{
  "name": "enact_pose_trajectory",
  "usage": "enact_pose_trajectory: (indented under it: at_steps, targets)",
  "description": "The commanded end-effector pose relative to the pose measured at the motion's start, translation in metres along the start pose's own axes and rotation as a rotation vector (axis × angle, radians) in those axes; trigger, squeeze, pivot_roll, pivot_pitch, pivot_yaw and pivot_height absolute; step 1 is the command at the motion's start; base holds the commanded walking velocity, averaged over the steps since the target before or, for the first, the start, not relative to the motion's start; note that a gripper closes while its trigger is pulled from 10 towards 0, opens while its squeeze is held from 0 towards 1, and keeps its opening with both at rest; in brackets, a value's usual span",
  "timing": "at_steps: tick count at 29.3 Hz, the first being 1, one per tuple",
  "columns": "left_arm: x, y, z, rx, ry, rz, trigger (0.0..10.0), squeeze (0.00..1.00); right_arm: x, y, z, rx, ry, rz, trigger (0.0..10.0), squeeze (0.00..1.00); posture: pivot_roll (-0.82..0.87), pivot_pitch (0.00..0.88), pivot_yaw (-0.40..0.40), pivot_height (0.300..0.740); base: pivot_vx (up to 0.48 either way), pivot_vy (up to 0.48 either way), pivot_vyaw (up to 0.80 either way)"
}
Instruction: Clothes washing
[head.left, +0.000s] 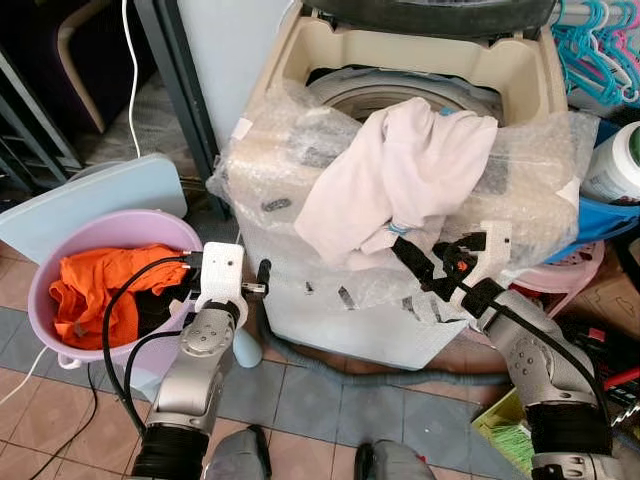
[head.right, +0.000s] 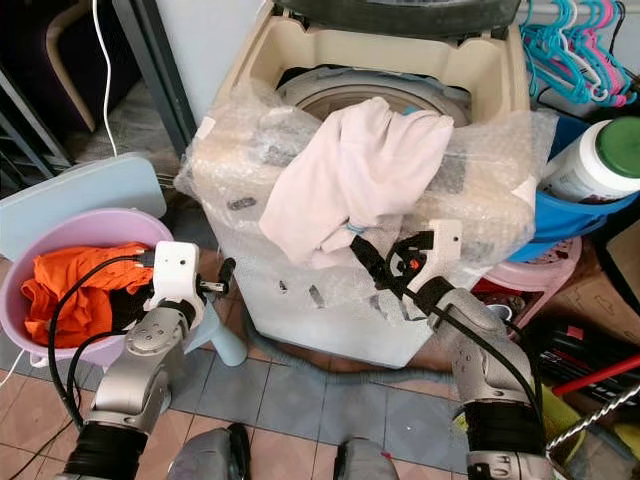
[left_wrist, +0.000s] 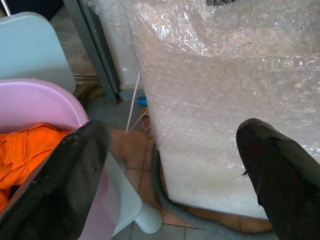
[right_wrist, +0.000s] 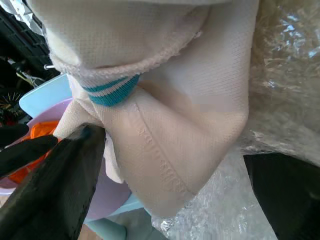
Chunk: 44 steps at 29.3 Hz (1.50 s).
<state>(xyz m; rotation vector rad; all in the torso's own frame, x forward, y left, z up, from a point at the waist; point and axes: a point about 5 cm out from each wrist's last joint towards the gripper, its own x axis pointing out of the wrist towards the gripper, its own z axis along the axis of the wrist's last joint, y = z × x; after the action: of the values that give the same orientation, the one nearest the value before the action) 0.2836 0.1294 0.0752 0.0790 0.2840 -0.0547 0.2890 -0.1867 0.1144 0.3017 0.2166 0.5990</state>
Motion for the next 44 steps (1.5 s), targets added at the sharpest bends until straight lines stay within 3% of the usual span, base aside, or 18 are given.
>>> enact_pose_trajectory:
  at_steps: [1, 4, 8, 10, 11, 13, 16, 17, 22, 24, 26, 28, 29, 34, 37, 39, 43, 44]
  targets:
    - [0.001, 0.0, -0.001, 0.017, 0.012, -0.003, 10.0, 0.0, 0.016, 0.036, 0.021, -0.043, -0.076, 0.234, 10.0, 0.0, -0.02, 0.094, 0.028, 0.74, 0.0, 0.0, 0.0]
    - [0.001, 0.0, -0.001, 0.018, 0.01, -0.002, 10.0, 0.0, 0.017, 0.037, 0.028, -0.023, -0.081, 0.265, 10.0, 0.0, -0.02, 0.092, 0.028, 0.74, 0.0, 0.0, 0.0]
    - [0.001, 0.001, -0.001, 0.02, 0.008, 0.0, 10.0, 0.0, 0.009, 0.05, 0.016, -0.094, 0.067, 0.408, 10.0, 0.0, -0.02, 0.09, 0.026, 0.74, 0.0, 0.0, 0.0]
    - [0.001, 0.001, -0.001, 0.02, 0.008, 0.001, 10.0, 0.0, -0.007, 0.056, -0.014, -0.223, 0.284, 0.522, 10.0, 0.0, -0.02, 0.09, 0.025, 0.74, 0.0, 0.0, 0.0]
    - [0.001, 0.001, -0.001, 0.02, 0.008, 0.001, 10.0, 0.0, -0.007, 0.056, -0.014, -0.223, 0.284, 0.522, 10.0, 0.0, -0.02, 0.09, 0.025, 0.74, 0.0, 0.0, 0.0]
    - [0.001, 0.001, -0.001, 0.02, 0.009, 0.0, 10.0, 0.0, -0.018, 0.054, -0.031, -0.347, 0.426, 0.561, 10.0, 0.0, -0.02, 0.091, 0.024, 0.74, 0.0, 0.0, 0.0]
    - [0.0, 0.0, -0.001, 0.019, 0.011, -0.001, 10.0, 0.0, -0.014, 0.049, -0.027, -0.413, 0.392, 0.507, 10.0, 0.0, -0.02, 0.093, 0.025, 0.74, 0.0, 0.0, 0.0]
    - [0.0, 0.0, -0.001, 0.017, 0.014, -0.001, 10.0, 0.0, -0.007, 0.046, -0.016, -0.471, 0.329, 0.452, 10.0, 0.0, -0.02, 0.094, 0.026, 0.74, 0.0, 0.0, 0.0]
    - [0.0, 0.0, -0.002, 0.016, 0.02, -0.002, 10.0, 0.0, -0.008, 0.052, 0.003, -0.46, 0.29, 0.458, 10.0, 0.0, -0.03, 0.098, 0.024, 0.74, 0.0, 0.0, 0.0]
    - [0.001, 0.0, -0.003, 0.015, 0.023, -0.002, 10.0, 0.0, -0.013, 0.047, -0.007, -0.465, 0.351, 0.447, 10.0, 0.0, -0.04, 0.097, 0.022, 0.74, 0.0, 0.0, 0.0]
    - [0.001, -0.001, -0.003, 0.015, 0.024, -0.005, 10.0, 0.0, -0.02, 0.022, -0.04, -0.534, 0.544, 0.315, 10.0, 0.0, -0.03, 0.098, 0.02, 0.74, 0.0, 0.0, 0.0]
    - [0.001, -0.001, -0.002, 0.015, 0.024, -0.005, 10.0, 0.0, -0.027, 0.016, -0.057, -0.542, 0.633, 0.286, 10.0, 0.0, -0.03, 0.098, 0.02, 0.74, 0.0, 0.0, 0.0]
    - [0.001, -0.001, -0.002, 0.014, 0.024, -0.002, 10.0, 0.0, -0.038, 0.019, -0.072, -0.533, 0.708, 0.327, 10.0, 0.0, -0.03, 0.098, 0.021, 0.74, 0.0, 0.0, 0.0]
    - [0.002, 0.0, -0.003, 0.016, 0.026, -0.003, 10.0, 0.0, -0.06, 0.033, -0.085, -0.561, 0.823, 0.481, 10.0, 0.0, -0.04, 0.097, 0.025, 0.74, 0.0, 0.0, 0.0]
    - [0.003, -0.001, -0.001, 0.022, 0.022, -0.007, 10.0, 0.0, -0.059, 0.032, -0.081, -0.625, 0.795, 0.502, 10.0, 0.0, -0.04, 0.097, 0.027, 0.74, 0.0, 0.0, 0.0]
    - [0.003, -0.001, -0.001, 0.023, 0.021, -0.007, 10.0, 0.0, -0.052, 0.035, -0.071, -0.659, 0.706, 0.491, 10.0, 0.0, -0.04, 0.097, 0.027, 0.74, 0.0, 0.0, 0.0]
    - [0.003, 0.0, -0.001, 0.024, 0.022, -0.007, 10.0, 0.0, -0.027, 0.054, -0.025, -0.677, 0.355, 0.416, 10.0, 0.0, -0.04, 0.097, 0.03, 0.74, 0.0, 0.0, 0.0]
    - [0.003, 0.001, -0.001, 0.025, 0.022, -0.007, 10.0, 0.0, -0.026, 0.054, -0.023, -0.684, 0.338, 0.409, 10.0, 0.0, -0.04, 0.097, 0.03, 0.74, 0.0, 0.0, 0.0]
